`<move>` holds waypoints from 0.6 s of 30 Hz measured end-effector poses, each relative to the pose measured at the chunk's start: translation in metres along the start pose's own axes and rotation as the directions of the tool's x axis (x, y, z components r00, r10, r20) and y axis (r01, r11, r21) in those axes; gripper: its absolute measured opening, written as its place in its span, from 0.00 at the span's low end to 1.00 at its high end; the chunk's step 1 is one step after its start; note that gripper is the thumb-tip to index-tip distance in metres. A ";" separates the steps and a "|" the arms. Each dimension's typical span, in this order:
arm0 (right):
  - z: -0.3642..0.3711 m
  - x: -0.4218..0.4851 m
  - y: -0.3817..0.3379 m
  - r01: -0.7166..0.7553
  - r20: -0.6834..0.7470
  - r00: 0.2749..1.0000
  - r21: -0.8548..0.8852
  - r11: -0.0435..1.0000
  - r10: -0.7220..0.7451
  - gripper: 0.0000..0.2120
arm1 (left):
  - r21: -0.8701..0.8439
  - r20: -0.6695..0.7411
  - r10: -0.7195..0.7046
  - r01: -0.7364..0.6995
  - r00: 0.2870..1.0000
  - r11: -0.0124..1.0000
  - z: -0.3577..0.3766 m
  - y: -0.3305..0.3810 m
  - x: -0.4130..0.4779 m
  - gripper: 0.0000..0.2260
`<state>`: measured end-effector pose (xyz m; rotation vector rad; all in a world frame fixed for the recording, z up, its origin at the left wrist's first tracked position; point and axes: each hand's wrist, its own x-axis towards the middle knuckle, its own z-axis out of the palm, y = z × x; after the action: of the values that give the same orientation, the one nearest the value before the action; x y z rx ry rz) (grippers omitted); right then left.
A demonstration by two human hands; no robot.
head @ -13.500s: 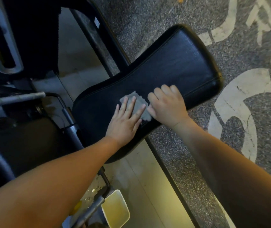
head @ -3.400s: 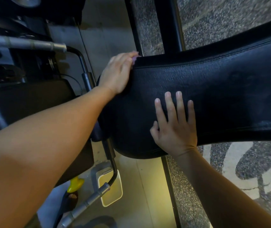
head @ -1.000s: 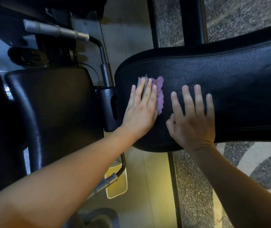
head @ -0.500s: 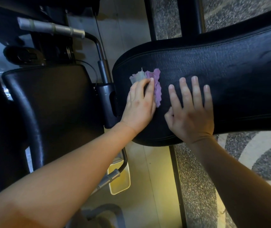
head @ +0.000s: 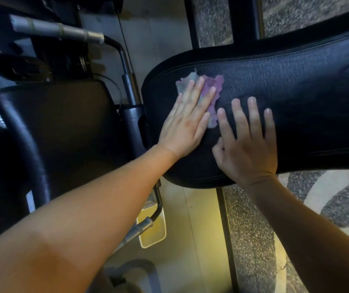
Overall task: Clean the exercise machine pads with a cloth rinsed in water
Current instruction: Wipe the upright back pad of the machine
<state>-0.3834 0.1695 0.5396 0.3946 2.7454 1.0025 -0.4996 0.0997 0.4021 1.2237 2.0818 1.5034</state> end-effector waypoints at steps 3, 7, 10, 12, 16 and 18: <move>0.003 -0.002 0.000 0.002 -0.028 1.000 -0.005 1.000 -0.002 0.28 | -0.077 -0.012 -0.142 0.140 0.990 0.987 0.003 -0.025 -0.017 0.25; 0.006 -0.002 -0.001 0.009 -0.062 0.998 -0.003 1.000 -0.009 0.27 | -0.304 0.020 -0.469 0.453 0.883 0.838 0.014 -0.058 -0.035 0.24; 0.007 -0.001 0.000 0.011 -0.071 0.997 -0.003 1.000 -0.011 0.27 | -0.483 0.111 -0.589 0.562 0.800 0.672 0.011 -0.079 -0.033 0.24; 0.008 -0.001 0.000 0.007 -0.076 0.997 -0.002 1.000 -0.007 0.27 | -0.587 0.178 -0.614 0.584 0.769 0.561 0.006 -0.088 -0.027 0.25; 0.010 -0.002 -0.001 0.012 -0.079 0.997 -0.007 1.000 -0.012 0.27 | -0.628 0.254 -0.676 0.649 0.692 0.428 0.004 -0.091 -0.024 0.25; 0.009 -0.002 0.000 0.015 -0.080 0.997 -0.007 1.000 -0.016 0.27 | -0.601 0.293 -0.711 0.701 0.640 0.384 0.012 -0.086 -0.034 0.25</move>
<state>-0.3789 0.1744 0.5326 0.3388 2.8112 1.0447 -0.5114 0.0732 0.3140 -0.0238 1.4475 1.5379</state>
